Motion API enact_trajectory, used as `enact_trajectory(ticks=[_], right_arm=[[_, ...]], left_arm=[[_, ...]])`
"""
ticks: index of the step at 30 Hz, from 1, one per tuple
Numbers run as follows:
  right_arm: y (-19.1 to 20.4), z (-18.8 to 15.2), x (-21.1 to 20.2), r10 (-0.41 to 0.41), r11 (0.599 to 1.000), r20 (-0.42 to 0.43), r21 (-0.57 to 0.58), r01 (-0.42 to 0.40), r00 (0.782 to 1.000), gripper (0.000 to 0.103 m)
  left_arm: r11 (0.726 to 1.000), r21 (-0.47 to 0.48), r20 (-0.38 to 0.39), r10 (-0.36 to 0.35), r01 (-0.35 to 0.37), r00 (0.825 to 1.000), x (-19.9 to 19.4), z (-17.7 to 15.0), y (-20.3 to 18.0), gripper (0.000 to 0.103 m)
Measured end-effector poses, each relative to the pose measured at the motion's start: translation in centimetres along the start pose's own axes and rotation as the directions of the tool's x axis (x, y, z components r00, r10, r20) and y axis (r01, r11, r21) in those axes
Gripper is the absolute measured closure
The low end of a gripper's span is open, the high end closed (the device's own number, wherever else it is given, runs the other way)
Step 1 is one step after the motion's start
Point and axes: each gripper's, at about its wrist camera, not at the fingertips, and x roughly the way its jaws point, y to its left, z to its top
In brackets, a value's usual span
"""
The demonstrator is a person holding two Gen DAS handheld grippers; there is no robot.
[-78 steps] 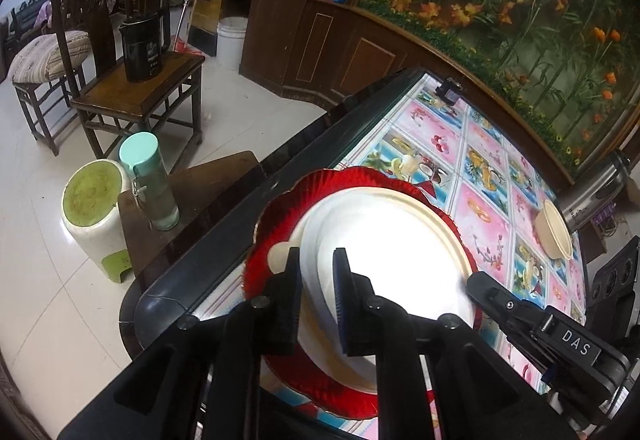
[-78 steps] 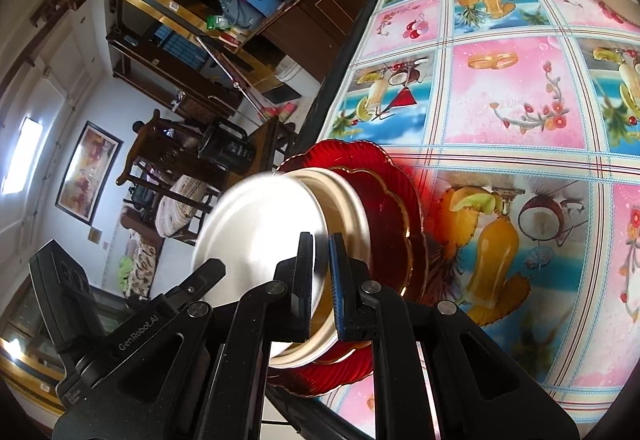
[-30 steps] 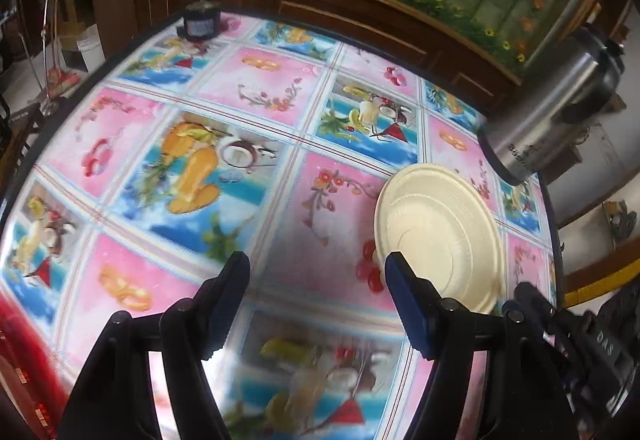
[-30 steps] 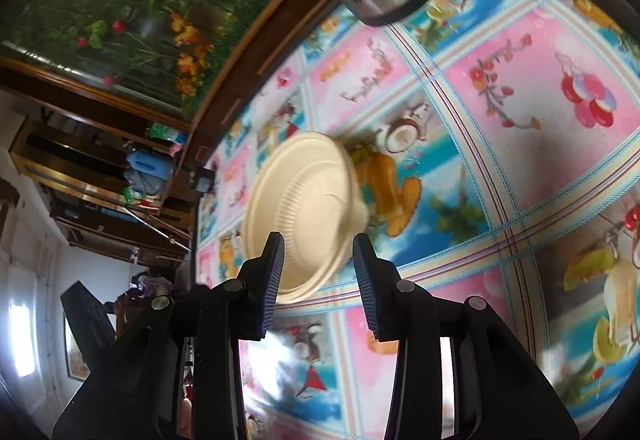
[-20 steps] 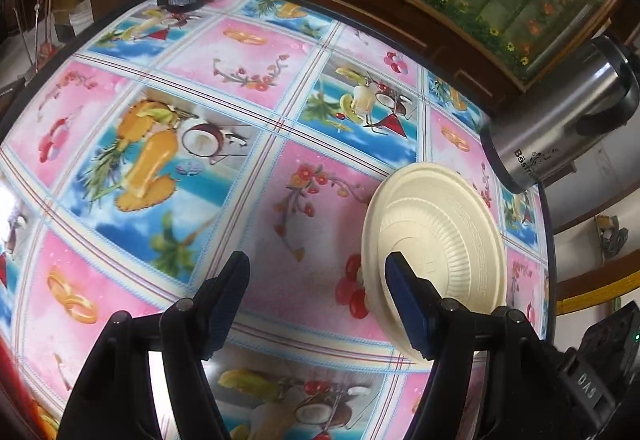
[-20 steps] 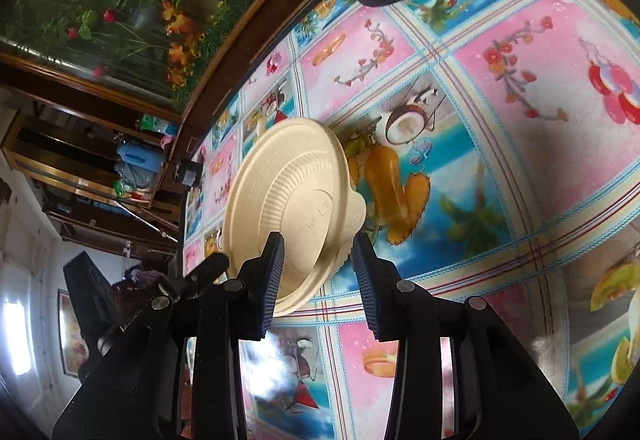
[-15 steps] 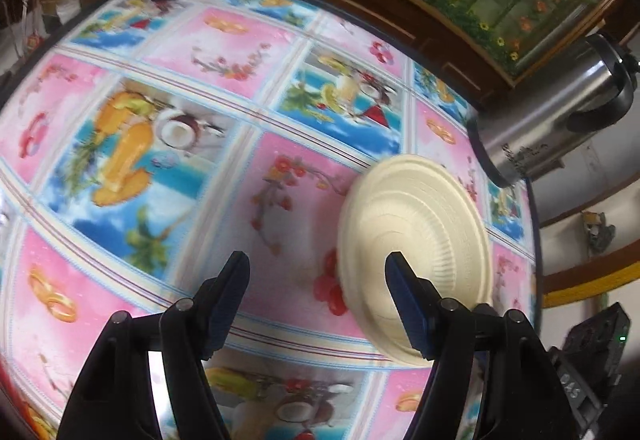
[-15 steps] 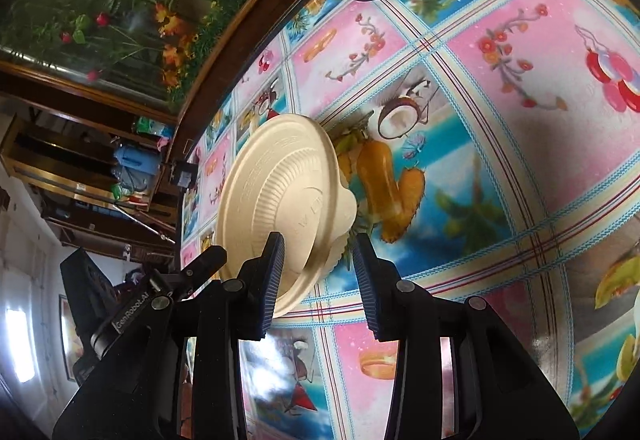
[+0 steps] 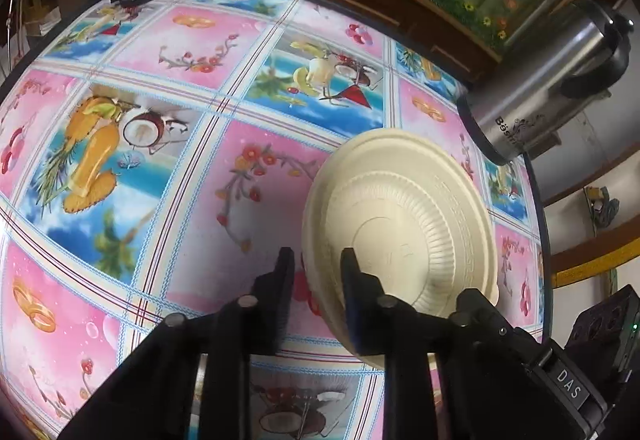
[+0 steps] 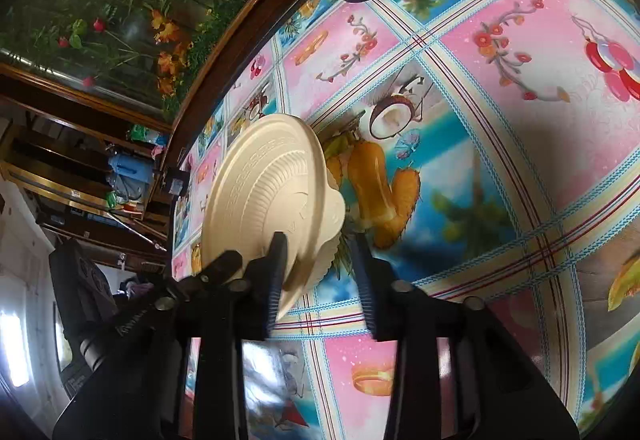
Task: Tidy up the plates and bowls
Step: 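Close both grippers on the rim of the last beige bowl, then lift the beige bowl with both grippers and carry it to the stack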
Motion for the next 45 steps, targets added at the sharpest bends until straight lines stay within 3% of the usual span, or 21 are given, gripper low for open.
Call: enact_trajectory(ticks=[4,10,16,26,32,38,45], right_arm=[[0.5,-0.1,-0.3,-0.004,1.000,0.021,-0.026,0.005,1.000,0.089],[0.5,-0.2,-0.7,0.012,1.000,0.022,-0.016,-0.012,1.000,0.090],[1.2,-1.1,-2.2,0.080,0.997,0.016,0.000,-0.080,0.997,0.091],[3.4,-6.8,-7.2,0.194,0.981,0.027,-0.020,-0.193,0.981,0.091],[6.1,-10.7,-9.4,0.233,0.970,-0.007,-0.075,-0.233,0.972,0.091],[10.1,-15.3,-10.0,0.253,0.952,-0.057,-0.163,-0.259,0.966,0.091],[14.9,-20.7,-8.7,0.263,0.924,-0.145,-0.247,-0.292,0.954,0.091]], left_arm=[[1.000,0.023,0.009,0.004,-0.005,1.000,-0.4,-0.2,-0.4,0.089],[1.000,0.022,0.010,-0.005,0.005,1.000,-1.3,-0.6,-0.2,0.089],[0.999,0.049,0.065,0.008,-0.012,0.998,-4.9,-2.0,-0.3,0.089],[0.993,0.103,0.203,0.036,-0.058,0.979,-12.9,-6.9,0.6,0.089],[0.991,0.094,0.292,0.064,-0.095,0.954,-17.6,-10.3,3.1,0.089],[0.988,0.043,0.391,0.121,-0.150,0.912,-22.5,-13.4,7.3,0.088],[0.980,-0.048,0.447,0.193,-0.193,0.873,-26.8,-16.4,12.9,0.088]])
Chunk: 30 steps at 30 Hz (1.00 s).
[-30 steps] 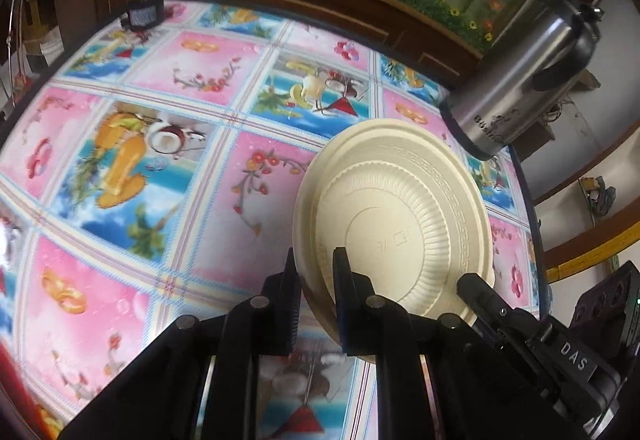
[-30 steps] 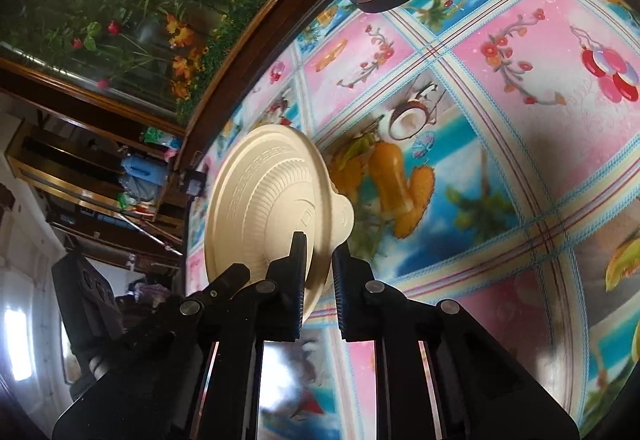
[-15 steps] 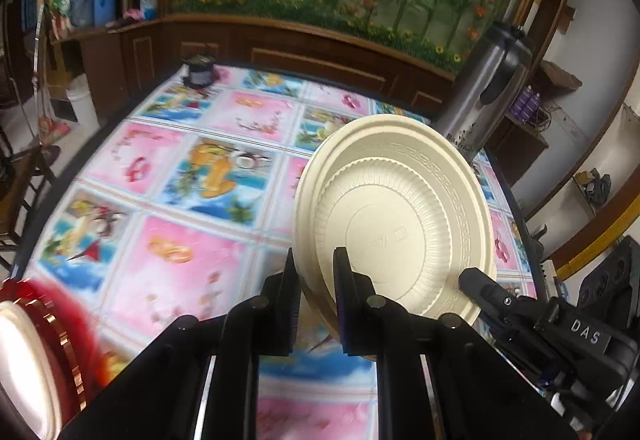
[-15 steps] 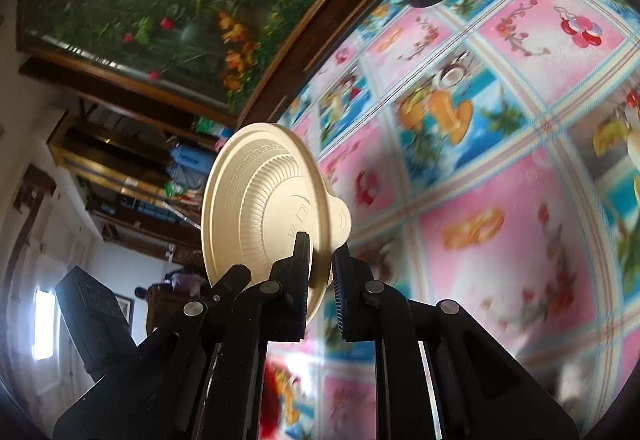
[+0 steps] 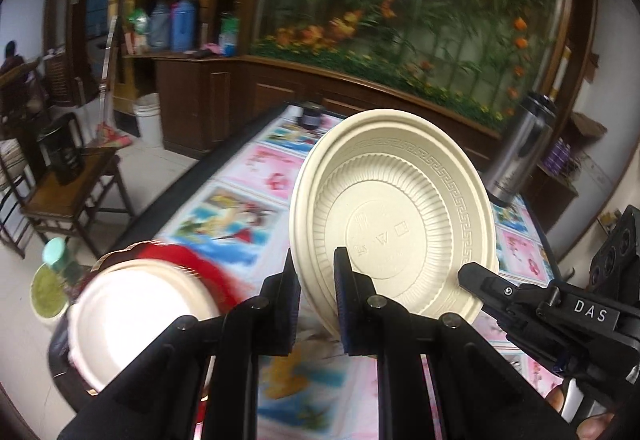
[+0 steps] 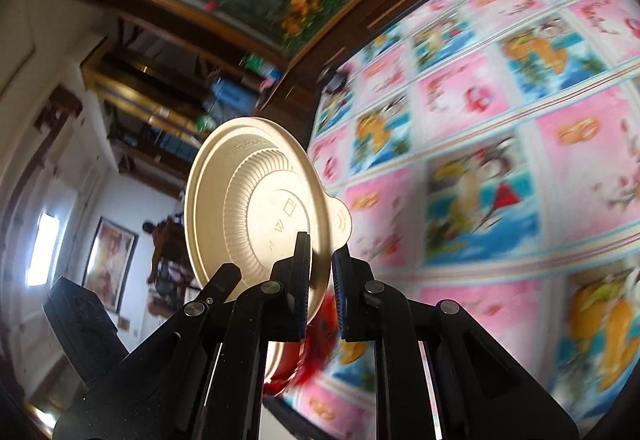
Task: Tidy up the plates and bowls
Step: 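Lift the beige bowl with both grippers and carry it to the stack, then lower the beige bowl with both grippers onto the stacked dishes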
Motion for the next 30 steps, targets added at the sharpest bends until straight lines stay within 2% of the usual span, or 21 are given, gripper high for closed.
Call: enact_trajectory(ticks=[3,6,13,18,20,26,27,28,30], right_arm=[[2.1,-1.7,1.9,0.006,0.999,-0.048,-0.031,-0.008,0.999,0.091],[3.8,-3.3,4.0,0.013,0.998,-0.105,-0.055,-0.019,0.994,0.091],[7.6,-7.5,9.2,0.013,0.991,-0.223,-0.127,-0.042,0.975,0.091],[8.6,-9.6,12.2,-0.002,0.987,-0.289,-0.157,-0.045,0.957,0.091],[8.8,-10.2,12.9,-0.023,0.984,-0.294,-0.174,-0.029,0.956,0.091],[8.0,-10.6,14.6,-0.087,0.979,-0.291,-0.201,0.029,0.953,0.091],[7.9,-10.6,14.7,-0.102,0.976,-0.281,-0.213,0.042,0.954,0.091],[7.8,-10.6,14.5,-0.113,0.973,-0.269,-0.224,0.052,0.957,0.091],[7.8,-10.5,14.4,-0.124,0.970,-0.253,-0.235,0.063,0.959,0.091]], left_arm=[[0.999,-0.032,-0.009,0.026,-0.026,1.000,-0.7,-0.4,2.8,0.088],[0.996,-0.085,-0.051,0.036,-0.040,0.998,-0.9,-0.8,6.2,0.086],[0.987,-0.080,-0.098,0.132,-0.140,0.986,-1.8,-1.9,11.4,0.084],[0.983,-0.062,-0.161,0.159,-0.171,0.974,-1.4,-2.9,13.5,0.082],[0.983,-0.040,-0.198,0.171,-0.182,0.965,-0.6,-3.4,13.6,0.080],[0.972,0.026,-0.240,0.233,-0.234,0.942,0.1,-4.9,14.1,0.077],[0.969,0.033,-0.234,0.246,-0.246,0.941,-0.1,-4.9,14.2,0.073],[0.966,0.038,-0.225,0.257,-0.255,0.940,-0.4,-4.9,14.4,0.064],[0.957,0.037,-0.203,0.289,-0.288,0.935,-1.0,-4.6,14.7,0.055]])
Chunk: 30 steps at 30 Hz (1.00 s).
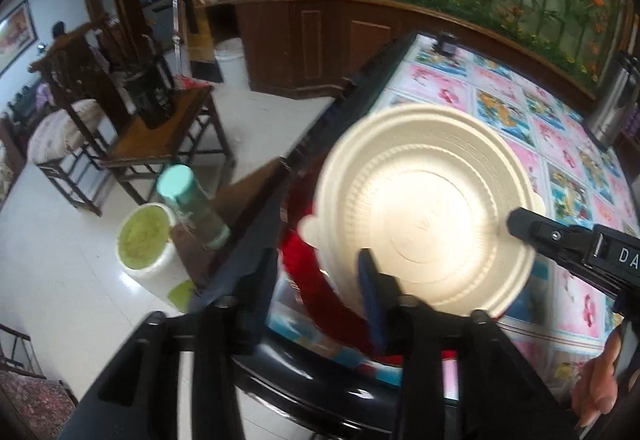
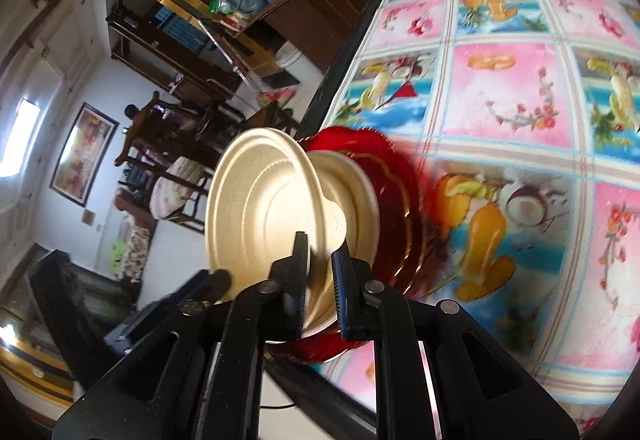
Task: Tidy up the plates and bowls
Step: 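Lower the beige bowl with both grippers onto the stacked dishes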
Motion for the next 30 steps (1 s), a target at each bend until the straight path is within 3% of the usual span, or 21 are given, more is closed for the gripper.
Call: enact_trajectory(ticks=[4,8,10,14,17,21,25,30], right_arm=[[0.5,0.0,0.8,-0.051,0.998,-0.033,-0.040,0.049,0.998,0.090],[2.6,-0.4,0.2,-0.143,0.972,0.036,-0.185,0.147,0.989,0.086],[3.0,-0.2,-0.5,-0.142,0.961,0.060,-0.230,0.152,0.988,0.083],[1.4,0.5,-2.3,-0.047,0.981,0.088,-0.182,0.063,0.995,0.055],[-0.6,1.0,-3.0,0.006,0.994,0.106,-0.106,0.005,0.994,0.055],[-2.2,1.6,-3.7,-0.002,0.999,0.164,-0.035,0.008,0.986,0.055],[-1.6,3.2,-2.9,-0.004,0.998,0.190,-0.057,0.016,0.982,0.055],[-0.3,4.9,0.3,-0.012,0.996,0.148,-0.084,0.025,0.989,0.055]], left_arm=[[0.999,-0.047,0.032,0.010,-0.008,0.999,-0.6,0.3,1.9,0.050],[0.997,-0.083,0.038,0.006,-0.003,0.999,-0.9,0.1,3.1,0.050],[0.995,-0.103,0.038,-0.012,0.016,0.999,-1.0,-0.1,3.5,0.050],[0.988,-0.139,0.065,-0.065,0.074,0.996,-1.8,-0.4,3.7,0.043],[0.989,-0.126,0.079,-0.066,0.076,0.995,-2.1,-0.4,3.3,0.041],[0.989,-0.116,0.084,-0.086,0.095,0.993,-2.3,-0.3,2.6,0.041],[0.989,-0.105,0.065,-0.101,0.107,0.993,-2.0,-0.5,1.8,0.041],[0.989,-0.101,0.050,-0.106,0.110,0.993,-1.7,-0.7,1.3,0.041]])
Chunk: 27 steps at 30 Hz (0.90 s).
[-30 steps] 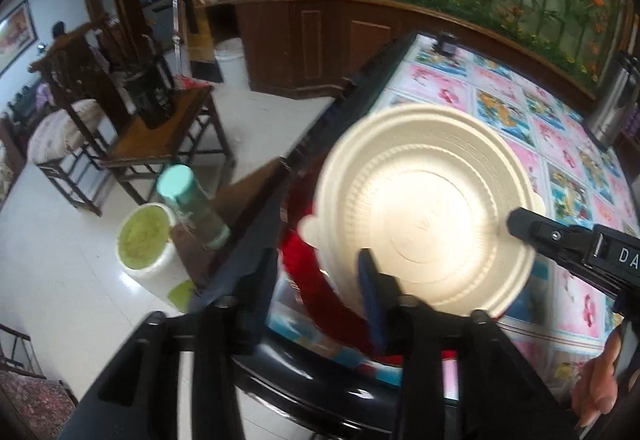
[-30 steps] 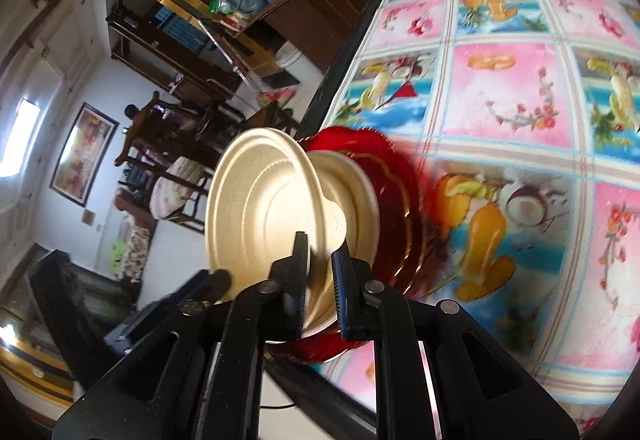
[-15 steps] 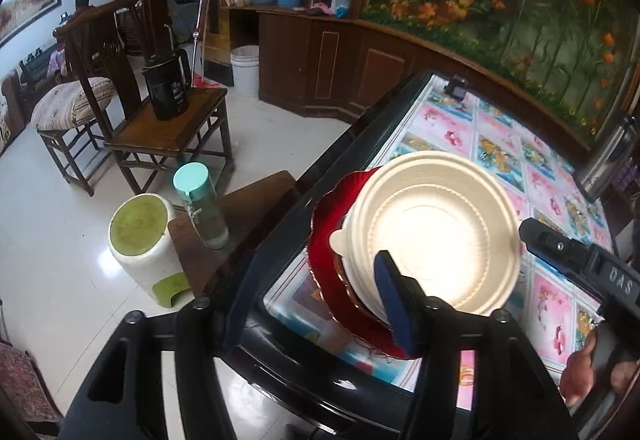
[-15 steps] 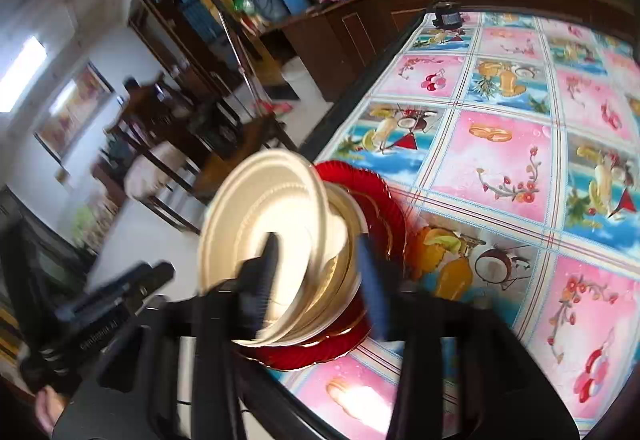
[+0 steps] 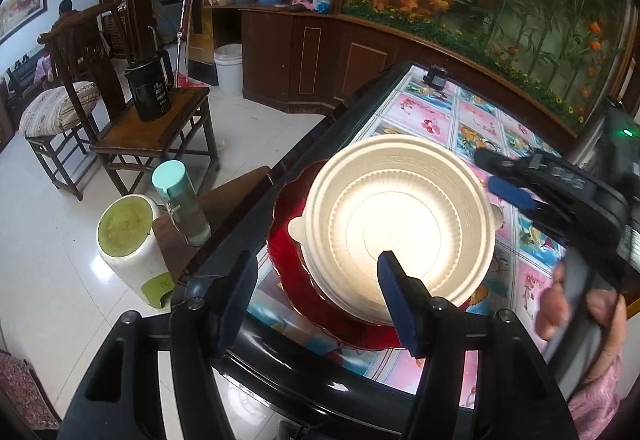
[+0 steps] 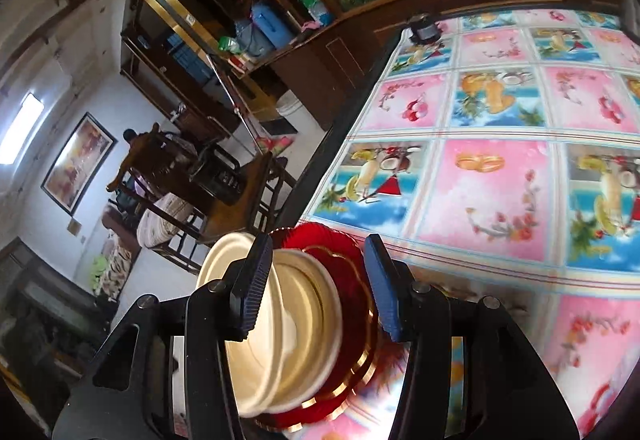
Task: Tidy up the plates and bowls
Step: 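Lower the beige bowl with both grippers onto the stacked dishes, then open both grippers and withdraw them from the stack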
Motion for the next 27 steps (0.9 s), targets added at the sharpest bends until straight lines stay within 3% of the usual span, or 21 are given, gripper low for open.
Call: enact_trajectory(ticks=[3,6,12,15,18,27], right_arm=[[0.0,-0.6,1.5,-0.048,0.999,-0.019,-0.017,0.048,0.999,0.055],[-1.0,-0.8,1.3,-0.003,0.999,-0.025,0.036,0.004,1.000,0.055],[-4.3,-0.9,-2.7,-0.027,0.999,0.099,0.047,0.023,0.995,0.055],[-5.9,-2.0,-4.8,-0.062,0.998,0.183,-0.003,0.063,0.981,0.055],[-7.0,-3.1,-6.1,-0.100,0.992,0.254,-0.053,0.118,0.962,0.055],[-5.3,-3.6,-6.9,0.059,0.989,0.244,-0.145,-0.024,0.968,0.055]], left_arm=[[1.000,0.002,-0.014,-0.006,0.006,1.000,0.3,0.0,-0.2,0.041],[1.000,0.012,-0.008,-0.001,0.001,1.000,0.3,0.1,-0.5,0.041],[0.998,0.059,0.068,-0.010,0.006,0.998,-0.2,0.0,-2.0,0.040],[0.999,0.048,0.105,-0.014,0.009,0.994,-0.6,0.0,-2.6,0.022],[0.996,0.077,0.143,0.023,-0.034,0.989,-1.0,0.0,-3.9,0.022],[0.996,0.056,0.163,0.061,-0.071,0.985,-1.2,-0.2,-5.4,0.020]])
